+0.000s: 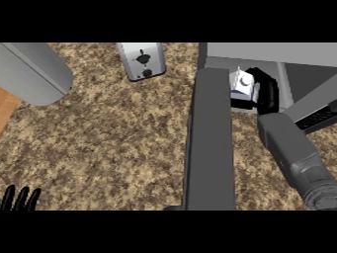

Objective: Pick up the milk, place it into the microwave and close the microwave

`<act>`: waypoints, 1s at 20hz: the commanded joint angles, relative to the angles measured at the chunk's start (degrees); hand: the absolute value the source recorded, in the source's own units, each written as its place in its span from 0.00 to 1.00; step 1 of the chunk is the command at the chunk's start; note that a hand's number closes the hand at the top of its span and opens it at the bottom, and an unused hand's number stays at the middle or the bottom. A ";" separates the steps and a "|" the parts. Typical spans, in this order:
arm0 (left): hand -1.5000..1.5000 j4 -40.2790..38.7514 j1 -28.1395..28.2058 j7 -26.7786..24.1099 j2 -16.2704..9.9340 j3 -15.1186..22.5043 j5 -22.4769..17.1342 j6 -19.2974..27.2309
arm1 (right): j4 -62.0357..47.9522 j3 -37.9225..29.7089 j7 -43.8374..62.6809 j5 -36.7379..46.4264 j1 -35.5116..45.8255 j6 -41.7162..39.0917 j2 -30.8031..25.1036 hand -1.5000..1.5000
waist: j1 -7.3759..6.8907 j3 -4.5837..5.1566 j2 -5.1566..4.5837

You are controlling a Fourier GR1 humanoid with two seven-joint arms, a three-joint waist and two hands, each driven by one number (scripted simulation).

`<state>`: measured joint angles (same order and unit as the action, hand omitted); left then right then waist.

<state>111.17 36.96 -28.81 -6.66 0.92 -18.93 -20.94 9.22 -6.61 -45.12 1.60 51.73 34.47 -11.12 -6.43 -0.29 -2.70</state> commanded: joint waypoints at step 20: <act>0.00 -2.84 -4.04 1.19 -0.33 0.61 0.54 -0.52 | -0.51 -5.10 -3.56 -0.21 5.58 18.17 -2.60 1.00 | -2.41 -0.09 -1.55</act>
<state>108.60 34.27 -27.97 -7.06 1.13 -18.64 -21.52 9.27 -11.29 -47.41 1.12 56.54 47.69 -13.59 -8.59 -0.35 -3.94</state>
